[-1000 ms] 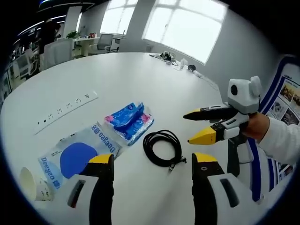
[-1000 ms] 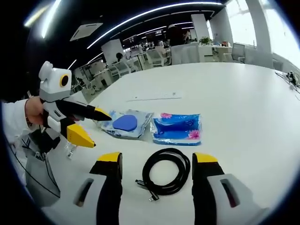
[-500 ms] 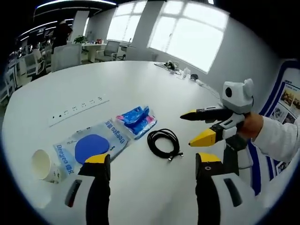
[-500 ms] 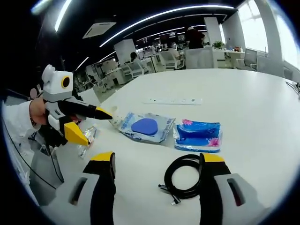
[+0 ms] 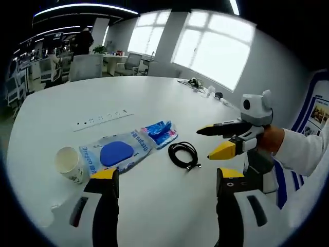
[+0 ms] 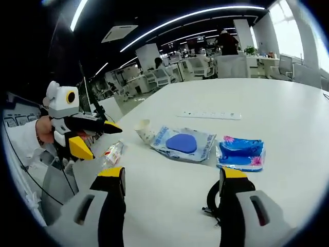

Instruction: Arrange the tabletop items into an orderly group along one side of the table until the central work area is clear of visible clutter.

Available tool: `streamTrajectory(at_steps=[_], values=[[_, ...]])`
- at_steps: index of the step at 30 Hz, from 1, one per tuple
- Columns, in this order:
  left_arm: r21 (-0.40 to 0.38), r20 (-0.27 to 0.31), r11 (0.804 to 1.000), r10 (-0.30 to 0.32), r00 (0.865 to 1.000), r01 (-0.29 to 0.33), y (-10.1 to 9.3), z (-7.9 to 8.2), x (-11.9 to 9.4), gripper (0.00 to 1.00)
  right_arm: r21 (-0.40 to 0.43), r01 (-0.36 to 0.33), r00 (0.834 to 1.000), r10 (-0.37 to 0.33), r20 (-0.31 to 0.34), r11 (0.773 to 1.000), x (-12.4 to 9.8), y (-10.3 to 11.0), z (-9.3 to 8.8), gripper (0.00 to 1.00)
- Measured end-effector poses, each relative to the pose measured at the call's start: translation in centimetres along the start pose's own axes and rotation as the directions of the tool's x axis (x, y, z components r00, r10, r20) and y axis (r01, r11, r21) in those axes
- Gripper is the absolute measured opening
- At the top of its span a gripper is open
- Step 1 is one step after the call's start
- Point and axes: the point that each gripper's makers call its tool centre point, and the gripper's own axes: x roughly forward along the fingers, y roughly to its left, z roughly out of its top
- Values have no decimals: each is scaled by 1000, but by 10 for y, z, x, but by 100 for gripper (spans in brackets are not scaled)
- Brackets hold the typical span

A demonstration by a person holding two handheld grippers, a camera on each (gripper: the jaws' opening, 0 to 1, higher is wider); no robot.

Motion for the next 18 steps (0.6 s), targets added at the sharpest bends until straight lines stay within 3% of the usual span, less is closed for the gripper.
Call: streamTrajectory(at_steps=[18], values=[[-100, 73, 991, 98, 993, -90, 32, -38, -86, 81, -51, -99, 994, 96, -44, 994, 30, 58, 4, 73]])
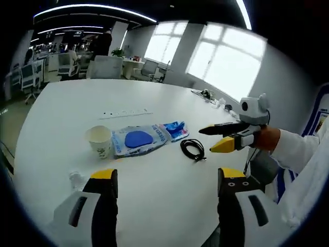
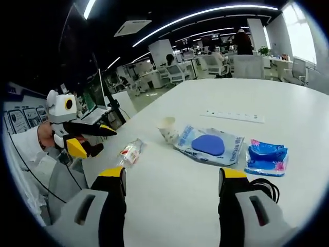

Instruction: Arrange the tabletop items into an orderly group along one side of the table until the central work area is clear of visible clutter.

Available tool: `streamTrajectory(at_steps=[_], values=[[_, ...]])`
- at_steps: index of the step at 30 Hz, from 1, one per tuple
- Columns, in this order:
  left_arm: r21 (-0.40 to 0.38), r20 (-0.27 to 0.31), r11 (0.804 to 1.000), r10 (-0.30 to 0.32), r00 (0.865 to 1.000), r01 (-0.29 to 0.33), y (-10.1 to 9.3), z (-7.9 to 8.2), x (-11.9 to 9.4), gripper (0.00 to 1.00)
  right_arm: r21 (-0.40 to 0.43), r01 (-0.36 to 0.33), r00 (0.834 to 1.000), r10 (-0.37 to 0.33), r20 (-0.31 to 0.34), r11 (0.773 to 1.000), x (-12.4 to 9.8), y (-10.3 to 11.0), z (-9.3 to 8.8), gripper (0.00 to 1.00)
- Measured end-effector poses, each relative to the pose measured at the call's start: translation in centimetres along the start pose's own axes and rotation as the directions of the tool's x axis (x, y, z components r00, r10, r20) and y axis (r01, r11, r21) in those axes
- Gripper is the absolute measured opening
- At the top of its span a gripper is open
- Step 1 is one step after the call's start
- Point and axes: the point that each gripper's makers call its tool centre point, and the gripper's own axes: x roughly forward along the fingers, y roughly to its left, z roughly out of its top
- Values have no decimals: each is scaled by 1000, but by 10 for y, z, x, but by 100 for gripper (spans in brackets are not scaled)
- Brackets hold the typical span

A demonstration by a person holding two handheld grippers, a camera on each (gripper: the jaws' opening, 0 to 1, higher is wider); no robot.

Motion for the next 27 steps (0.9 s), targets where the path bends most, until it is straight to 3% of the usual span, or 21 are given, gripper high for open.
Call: streamTrajectory(at_steps=[14, 27], values=[[-58, 32, 996, 73, 997, -71, 39, -14, -50, 82, -23, -97, 994, 96, -42, 995, 45, 44, 8, 71], [-116, 44, 986, 125, 991, -119, 72, -29, -79, 82, -57, -179, 982, 174, -79, 982, 97, 81, 19, 70]])
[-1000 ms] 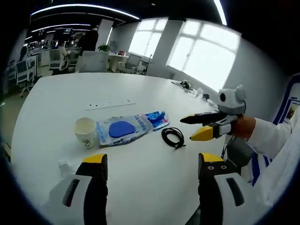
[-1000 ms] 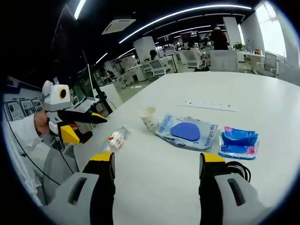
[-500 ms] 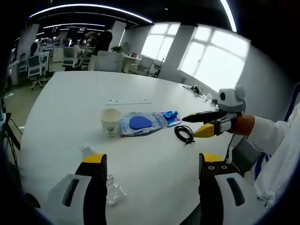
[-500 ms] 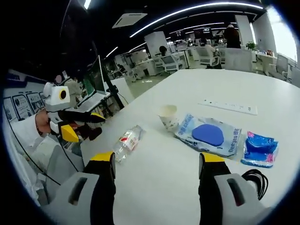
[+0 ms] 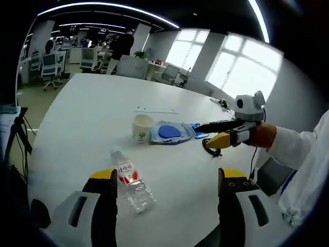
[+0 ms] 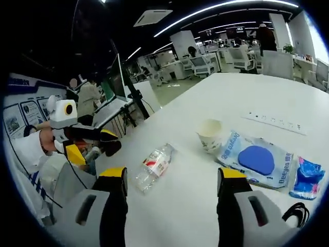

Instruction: Arrange the tabletop items into an orderly group along one side of the table until the central work area is clear of visible clutter.

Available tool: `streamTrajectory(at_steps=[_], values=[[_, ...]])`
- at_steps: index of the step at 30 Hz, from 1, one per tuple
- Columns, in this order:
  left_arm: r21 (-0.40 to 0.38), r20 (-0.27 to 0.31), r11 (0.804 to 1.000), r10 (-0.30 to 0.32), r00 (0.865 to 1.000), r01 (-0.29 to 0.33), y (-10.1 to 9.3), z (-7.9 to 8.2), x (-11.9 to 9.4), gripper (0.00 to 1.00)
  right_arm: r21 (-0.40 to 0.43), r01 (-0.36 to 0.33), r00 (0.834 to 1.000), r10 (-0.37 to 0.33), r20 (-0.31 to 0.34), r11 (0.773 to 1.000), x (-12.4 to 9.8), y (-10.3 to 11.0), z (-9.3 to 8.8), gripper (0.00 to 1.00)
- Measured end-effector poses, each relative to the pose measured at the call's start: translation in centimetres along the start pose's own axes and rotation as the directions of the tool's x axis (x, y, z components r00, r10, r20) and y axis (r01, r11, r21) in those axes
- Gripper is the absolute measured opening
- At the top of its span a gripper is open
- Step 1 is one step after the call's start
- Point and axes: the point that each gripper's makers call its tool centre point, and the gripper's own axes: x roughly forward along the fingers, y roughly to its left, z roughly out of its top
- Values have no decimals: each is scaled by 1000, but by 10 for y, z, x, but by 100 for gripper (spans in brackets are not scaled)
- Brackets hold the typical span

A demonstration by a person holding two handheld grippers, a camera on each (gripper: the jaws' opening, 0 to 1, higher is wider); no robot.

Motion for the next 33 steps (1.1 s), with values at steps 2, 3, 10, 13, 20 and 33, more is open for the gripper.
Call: streamTrajectory(at_steps=[2, 3, 10, 13, 20, 33], values=[[-7, 4, 1000, 5, 1000, -5, 7, -2, -4, 82, 0, -10, 1000, 10, -1, 1000, 9, 3, 2, 70], [-13, 2, 1000, 10, 1000, -10, 10, -4, -4, 82, 4, -17, 1000, 17, -8, 1000, 15, 4, 3, 70], [-51, 10, 998, 23, 1000, -22, 29, -11, -11, 82, 30, -61, 998, 61, -22, 998, 47, 14, 6, 68], [-61, 12, 998, 31, 999, -30, 37, -14, -14, 82, 40, -74, 997, 75, -31, 996, 61, 17, 6, 68], [-101, 22, 994, 48, 999, -45, 54, -24, -22, 82, 96, -100, 994, 104, -33, 990, 93, 18, 8, 63], [-179, 33, 982, 69, 997, -62, 74, -49, -29, 82, 274, -133, 989, 144, -22, 953, 149, 15, 0, 58]])
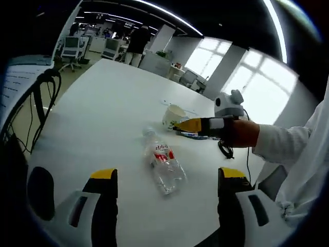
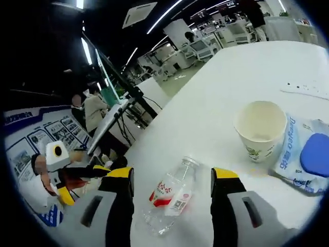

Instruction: Arrange the tabletop items into an orderly group along one side of the table until the central work area is clear of visible clutter.

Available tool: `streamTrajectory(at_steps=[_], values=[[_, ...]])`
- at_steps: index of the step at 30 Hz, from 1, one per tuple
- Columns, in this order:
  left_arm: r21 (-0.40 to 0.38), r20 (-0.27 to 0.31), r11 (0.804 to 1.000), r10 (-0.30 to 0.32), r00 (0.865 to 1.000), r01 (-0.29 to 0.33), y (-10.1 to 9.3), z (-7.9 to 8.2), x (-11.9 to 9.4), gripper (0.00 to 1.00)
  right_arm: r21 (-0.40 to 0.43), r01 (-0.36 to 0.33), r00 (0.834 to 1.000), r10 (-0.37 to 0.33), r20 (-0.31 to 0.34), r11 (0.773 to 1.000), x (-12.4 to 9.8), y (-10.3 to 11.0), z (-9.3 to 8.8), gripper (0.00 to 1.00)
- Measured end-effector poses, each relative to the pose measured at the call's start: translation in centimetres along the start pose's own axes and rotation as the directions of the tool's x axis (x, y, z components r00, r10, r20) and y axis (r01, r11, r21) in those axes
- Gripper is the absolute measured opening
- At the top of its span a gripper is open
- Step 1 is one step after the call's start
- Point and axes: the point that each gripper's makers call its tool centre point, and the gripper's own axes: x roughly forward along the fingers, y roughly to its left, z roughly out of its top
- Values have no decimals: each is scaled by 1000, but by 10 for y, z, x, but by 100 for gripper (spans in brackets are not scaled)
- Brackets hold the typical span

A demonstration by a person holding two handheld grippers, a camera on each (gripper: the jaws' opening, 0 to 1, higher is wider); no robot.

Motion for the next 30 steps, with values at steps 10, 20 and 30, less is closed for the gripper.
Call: streamTrajectory(at_steps=[10, 20, 30], values=[[-32, 6, 999, -31, 1000, 31, 2, -4, 12, 81, 206, -6, 999, -3, 42, 979, 29, -19, -4, 51], [-45, 5, 998, -54, 999, 54, 1, -7, 26, 79, 325, -16, 997, -8, 73, 945, 44, -30, -12, 43], [-68, -1, 995, -68, 998, 68, -1, -15, 32, 79, 370, -39, 997, 11, 77, 928, 55, -36, -12, 36]])
